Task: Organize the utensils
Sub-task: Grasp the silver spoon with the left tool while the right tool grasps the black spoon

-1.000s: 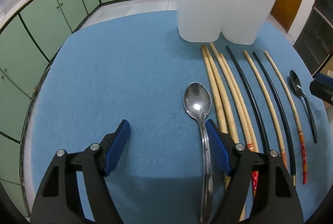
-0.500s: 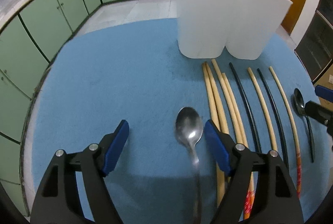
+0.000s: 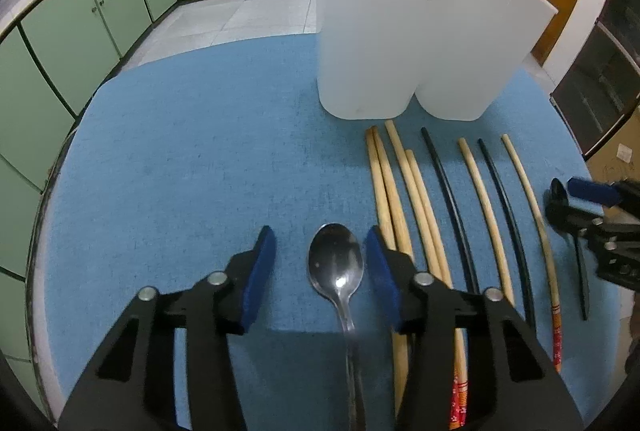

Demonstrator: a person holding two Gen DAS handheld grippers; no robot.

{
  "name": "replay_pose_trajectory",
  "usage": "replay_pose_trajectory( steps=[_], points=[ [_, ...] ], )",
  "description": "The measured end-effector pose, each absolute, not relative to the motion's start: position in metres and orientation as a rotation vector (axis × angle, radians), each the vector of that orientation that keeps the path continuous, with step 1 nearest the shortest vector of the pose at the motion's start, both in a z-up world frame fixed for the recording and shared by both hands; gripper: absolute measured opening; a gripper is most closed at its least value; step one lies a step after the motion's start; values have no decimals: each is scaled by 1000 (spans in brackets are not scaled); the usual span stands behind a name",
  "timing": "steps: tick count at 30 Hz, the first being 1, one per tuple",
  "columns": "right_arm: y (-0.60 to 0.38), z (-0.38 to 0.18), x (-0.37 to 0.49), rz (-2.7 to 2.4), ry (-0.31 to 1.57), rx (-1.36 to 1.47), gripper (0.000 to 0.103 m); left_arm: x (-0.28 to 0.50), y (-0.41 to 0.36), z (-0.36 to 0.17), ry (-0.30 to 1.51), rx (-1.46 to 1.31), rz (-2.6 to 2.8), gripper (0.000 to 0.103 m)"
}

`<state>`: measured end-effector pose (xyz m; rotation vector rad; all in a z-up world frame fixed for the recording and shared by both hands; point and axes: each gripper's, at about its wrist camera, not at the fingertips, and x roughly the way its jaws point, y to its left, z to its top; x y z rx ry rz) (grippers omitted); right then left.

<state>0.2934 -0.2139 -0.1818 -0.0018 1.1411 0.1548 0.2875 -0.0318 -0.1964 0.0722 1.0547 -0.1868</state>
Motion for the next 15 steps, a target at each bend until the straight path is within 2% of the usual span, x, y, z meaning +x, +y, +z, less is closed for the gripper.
replay_pose_trajectory(
  steps=[3,7,12,15],
  points=[
    [-222,-188,295,183,1156,78,52,291,-29,-193,1056,66,-196,38],
    [-232,-186,296,193,1155,126,48,307,-17,-190,1054,61,-206,27],
    [-237,-188,298,180,1161,117,35,315,-12,-191,1042,80,-207,26],
    [-237,-190,300,185,1165,113,35,309,-22,-189,1037,86,-218,26]
  ],
)
